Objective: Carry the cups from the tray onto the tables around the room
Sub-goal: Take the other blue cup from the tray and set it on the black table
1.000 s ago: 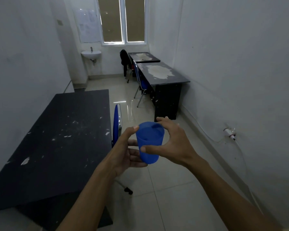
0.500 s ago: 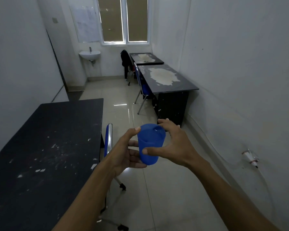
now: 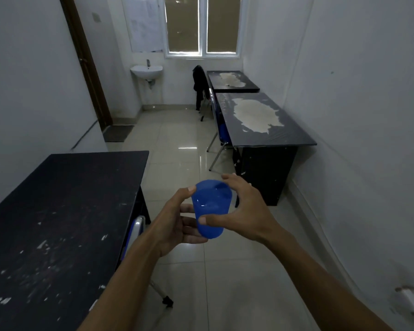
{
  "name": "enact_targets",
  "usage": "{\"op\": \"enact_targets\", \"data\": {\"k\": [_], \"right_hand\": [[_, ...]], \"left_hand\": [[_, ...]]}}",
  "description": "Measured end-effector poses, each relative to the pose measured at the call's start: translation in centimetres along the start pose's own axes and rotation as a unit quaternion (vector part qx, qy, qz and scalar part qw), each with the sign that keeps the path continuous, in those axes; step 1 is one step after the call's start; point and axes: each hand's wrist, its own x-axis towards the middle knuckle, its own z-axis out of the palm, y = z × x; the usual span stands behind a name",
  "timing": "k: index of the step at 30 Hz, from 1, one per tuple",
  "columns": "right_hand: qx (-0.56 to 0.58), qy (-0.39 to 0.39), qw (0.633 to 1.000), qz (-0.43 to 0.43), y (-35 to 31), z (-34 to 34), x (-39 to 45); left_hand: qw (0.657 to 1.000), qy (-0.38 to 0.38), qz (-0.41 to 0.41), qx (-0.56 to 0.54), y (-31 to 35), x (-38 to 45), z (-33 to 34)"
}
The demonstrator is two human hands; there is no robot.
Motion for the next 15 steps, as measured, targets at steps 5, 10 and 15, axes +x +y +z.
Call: {"op": "enact_targets", "data": {"k": [5,10,15], "right_hand": [[0.003,-0.015,1.000,-0.017,4.2,0.6,8.8],[0.006,-0.025,0.999,-0.037,7.1,1.6,18.0],[0.002,-0.045,0.997,-0.057,9.3,2.4,27.3]], "left_hand": [[1.000,0.026,0.005,-0.003,2.7,8.6,-1.9],[0.999,0.036,0.012,-0.014,6.4,16.3,-4.6],[0.998,0.057,0.018,-0.023,10.4,23.4,-7.6]]}}
